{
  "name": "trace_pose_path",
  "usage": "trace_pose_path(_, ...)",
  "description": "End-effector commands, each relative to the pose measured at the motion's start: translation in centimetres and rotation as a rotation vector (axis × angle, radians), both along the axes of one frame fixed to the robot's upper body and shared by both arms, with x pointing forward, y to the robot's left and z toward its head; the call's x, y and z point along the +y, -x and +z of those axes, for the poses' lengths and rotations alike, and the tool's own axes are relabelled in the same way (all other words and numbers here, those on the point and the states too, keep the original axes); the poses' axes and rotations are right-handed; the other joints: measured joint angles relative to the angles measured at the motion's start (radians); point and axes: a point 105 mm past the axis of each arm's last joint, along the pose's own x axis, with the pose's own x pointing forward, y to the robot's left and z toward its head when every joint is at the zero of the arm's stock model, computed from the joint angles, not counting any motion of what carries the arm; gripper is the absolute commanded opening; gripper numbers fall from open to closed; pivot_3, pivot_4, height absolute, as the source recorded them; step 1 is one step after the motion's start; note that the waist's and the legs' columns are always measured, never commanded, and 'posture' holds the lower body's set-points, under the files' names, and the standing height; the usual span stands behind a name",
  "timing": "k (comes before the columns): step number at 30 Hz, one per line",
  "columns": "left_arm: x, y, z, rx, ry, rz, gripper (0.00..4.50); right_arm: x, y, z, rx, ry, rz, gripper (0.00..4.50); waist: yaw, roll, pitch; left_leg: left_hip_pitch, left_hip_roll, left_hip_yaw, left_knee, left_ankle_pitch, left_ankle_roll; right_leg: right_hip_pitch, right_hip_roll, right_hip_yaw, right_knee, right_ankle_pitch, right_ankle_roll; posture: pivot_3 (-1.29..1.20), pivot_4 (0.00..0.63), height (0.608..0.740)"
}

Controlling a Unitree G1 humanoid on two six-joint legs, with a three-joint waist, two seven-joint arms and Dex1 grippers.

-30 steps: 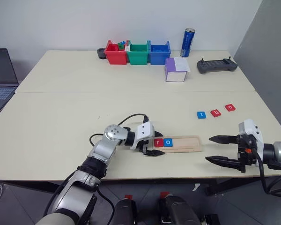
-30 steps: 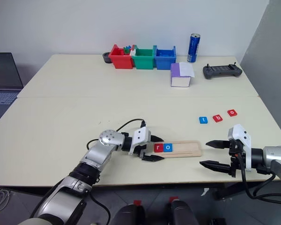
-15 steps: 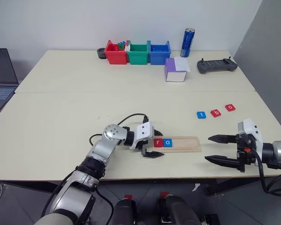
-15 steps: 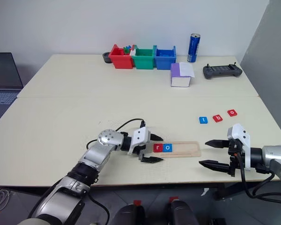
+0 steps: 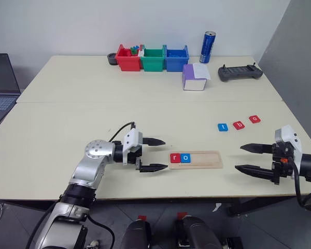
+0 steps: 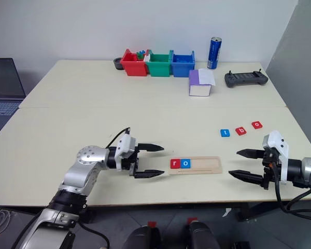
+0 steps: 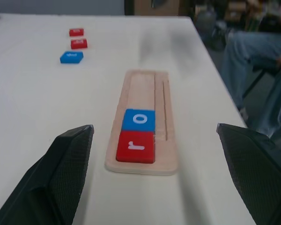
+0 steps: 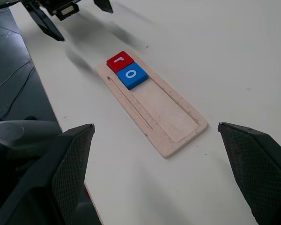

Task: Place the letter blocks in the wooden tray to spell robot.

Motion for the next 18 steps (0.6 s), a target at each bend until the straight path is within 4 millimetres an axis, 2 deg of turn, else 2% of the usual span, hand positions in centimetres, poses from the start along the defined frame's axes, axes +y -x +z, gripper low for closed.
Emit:
trace_pose_path(1, 1.8, 0.3, 2.2, 0.004, 0.045, 0.021, 4.46, -0.1, -0.6, 1.1, -0.053, 0.009, -0.006, 4.5, -0.001, 0.0, 0.0, 0.0, 0.0, 0.0, 0.0, 0.0, 0.0, 0.0, 0.0, 0.0, 0.0, 0.0, 0.0, 0.0, 0.15, 0.74)
trace_pose_path(5, 4.2, 0.1, 2.7, -0.025, 0.037, 0.078, 4.46, -0.7, -1.1, 1.2, -0.061, 0.018, -0.035, 4.5, 0.001, 0.0, 0.0, 0.0, 0.0, 0.0, 0.0, 0.0, 0.0, 0.0, 0.0, 0.0, 0.0, 0.0, 0.0, 0.0, 0.15, 0.74)
trace_pose_path(9, 6.5, 0.6, 1.3, -0.063, -0.056, 0.119, 4.46, -1.2, -1.7, 1.3, -0.069, 0.028, -0.053, 4.5, 0.0, 0.0, 0.0, 0.0, 0.0, 0.0, -0.001, 0.0, 0.0, 0.0, 0.0, 0.0, -0.001, 0.0, 0.0, 0.0, 0.15, 0.74)
trace_pose_path(13, 7.8, 0.5, 0.3, -0.112, -0.068, 0.174, 4.46, -1.5, -2.4, 1.5, -0.097, 0.056, -0.071, 4.5, 0.003, 0.0, 0.0, 0.0, 0.0, 0.0, -0.001, 0.0, 0.0, -0.001, 0.0, 0.0, -0.001, 0.0, 0.0, 0.0, 0.15, 0.74)
trace_pose_path(18, 8.8, 0.0, 0.6, -0.196, -0.025, 0.232, 4.46, -1.3, -2.7, 1.4, -0.104, 0.06, -0.063, 4.5, 0.013, 0.0, 0.0, 0.0, 0.001, 0.001, -0.001, 0.0, 0.0, -0.001, 0.0, 0.0, -0.001, 0.0, 0.0, 0.0, 0.15, 0.74)
